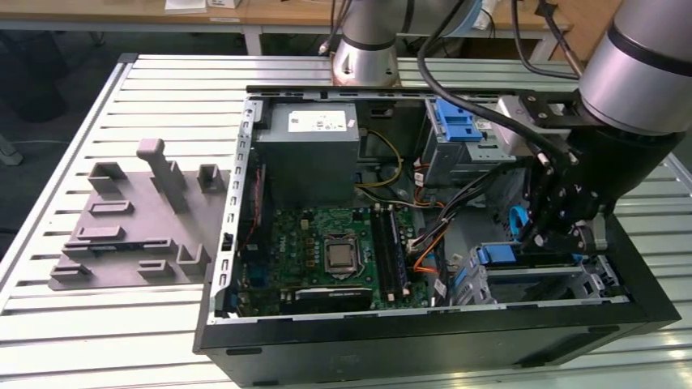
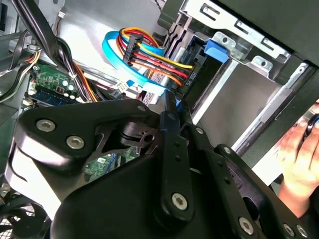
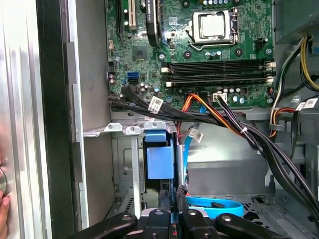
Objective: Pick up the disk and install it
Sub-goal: 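Insert the second disk wire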
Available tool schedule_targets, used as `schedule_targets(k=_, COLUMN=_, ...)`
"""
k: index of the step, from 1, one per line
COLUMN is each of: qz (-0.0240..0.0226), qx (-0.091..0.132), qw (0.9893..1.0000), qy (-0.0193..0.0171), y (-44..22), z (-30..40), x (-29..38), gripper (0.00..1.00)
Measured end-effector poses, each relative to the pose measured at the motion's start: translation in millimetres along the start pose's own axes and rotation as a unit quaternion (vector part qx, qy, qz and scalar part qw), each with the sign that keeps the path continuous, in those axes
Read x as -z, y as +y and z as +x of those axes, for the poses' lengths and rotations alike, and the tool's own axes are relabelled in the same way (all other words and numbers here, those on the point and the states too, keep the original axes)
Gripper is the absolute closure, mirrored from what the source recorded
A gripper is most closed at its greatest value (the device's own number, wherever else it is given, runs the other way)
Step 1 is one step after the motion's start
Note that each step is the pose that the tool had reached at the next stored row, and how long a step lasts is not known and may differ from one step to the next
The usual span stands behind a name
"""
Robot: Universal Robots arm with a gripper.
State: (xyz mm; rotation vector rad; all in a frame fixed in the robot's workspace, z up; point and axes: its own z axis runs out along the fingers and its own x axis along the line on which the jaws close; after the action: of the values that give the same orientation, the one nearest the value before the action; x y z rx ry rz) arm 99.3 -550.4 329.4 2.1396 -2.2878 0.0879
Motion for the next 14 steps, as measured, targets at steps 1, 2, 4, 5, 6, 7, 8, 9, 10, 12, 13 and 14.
schedule_targets(k=1, qz=0.0, qx=0.0, qw=1.0, qy=0.0001, y=0.0, z=0.1, x=-0.2, gripper=0.84)
schedule_targets(k=2, qz=0.0, qx=0.0, qw=1.0, qy=0.0001, y=0.0, z=0.2, x=-0.3, gripper=0.84)
schedule_targets(k=4, qz=0.0, qx=0.0, qw=1.0, qy=0.0001, y=0.0, z=0.3, x=-0.5, gripper=0.84)
schedule_targets(k=5, qz=0.0, qx=0.0, qw=1.0, qy=0.0, y=0.0, z=0.4, x=-0.6, gripper=0.84)
schedule_targets(k=6, qz=0.0, qx=0.0, qw=1.0, qy=0.0001, y=0.0, z=0.5, x=-0.6, gripper=0.84)
schedule_targets(k=7, qz=0.0, qx=0.0, qw=1.0, qy=0.0, y=0.0, z=0.6, x=-0.7, gripper=0.83)
schedule_targets(k=8, qz=0.0, qx=0.0, qw=1.0, qy=0.0, y=0.0, z=0.6, x=-0.8, gripper=0.83)
schedule_targets(k=9, qz=0.0, qx=0.0, qw=1.0, qy=-0.0001, y=0.0, z=0.7, x=-0.8, gripper=0.83)
schedule_targets(k=10, qz=0.0, qx=0.0, qw=1.0, qy=-0.0002, y=0.0, z=0.7, x=-0.4, gripper=0.76)
schedule_targets(k=12, qz=-0.0001, qx=0.0, qw=1.0, qy=-0.001, y=-0.1, z=0.7, x=1.4, gripper=0.76)
schedule_targets(k=13, qz=-0.0001, qx=0.0, qw=1.0, qy=-0.0013, y=-0.1, z=0.8, x=2.6, gripper=0.76)
schedule_targets(k=14, qz=-0.0001, qx=0.0, qw=1.0, qy=-0.0013, y=-0.2, z=0.9, x=4.0, gripper=0.76)
